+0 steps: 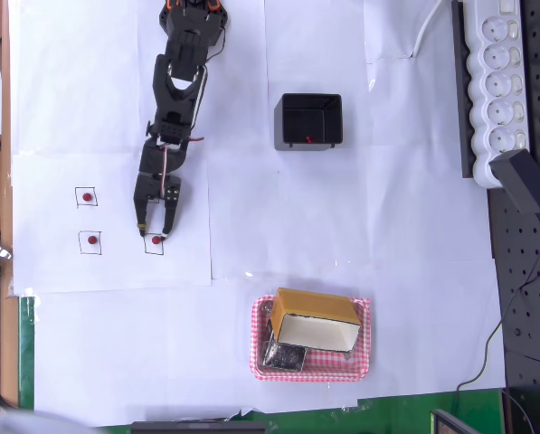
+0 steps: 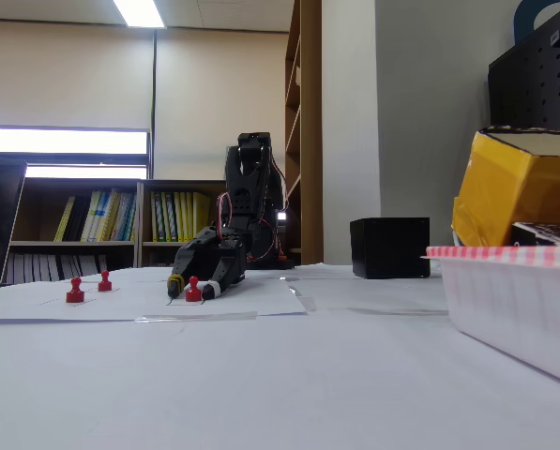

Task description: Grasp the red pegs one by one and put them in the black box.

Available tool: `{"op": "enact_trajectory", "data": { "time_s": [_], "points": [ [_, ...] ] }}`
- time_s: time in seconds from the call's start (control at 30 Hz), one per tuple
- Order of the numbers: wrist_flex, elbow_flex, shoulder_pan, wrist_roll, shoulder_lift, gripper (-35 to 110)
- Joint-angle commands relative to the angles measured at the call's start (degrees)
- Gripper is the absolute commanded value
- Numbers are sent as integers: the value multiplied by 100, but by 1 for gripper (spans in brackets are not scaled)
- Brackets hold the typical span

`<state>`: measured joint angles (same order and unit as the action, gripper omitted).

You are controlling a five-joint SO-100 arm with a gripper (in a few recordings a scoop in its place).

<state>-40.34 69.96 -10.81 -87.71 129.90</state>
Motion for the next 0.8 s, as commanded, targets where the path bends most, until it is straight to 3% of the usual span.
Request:
{"op": "enact_trajectory", "data": {
  "time_s": [0.0,0.43,0.63,0.77],
  "points": [
    [-26,334,176,-18,62,13],
    [-176,677,246,79,396,12],
    [-255,677,264,44,404,0],
    [-272,677,237,26,404,0]
  ]
}}
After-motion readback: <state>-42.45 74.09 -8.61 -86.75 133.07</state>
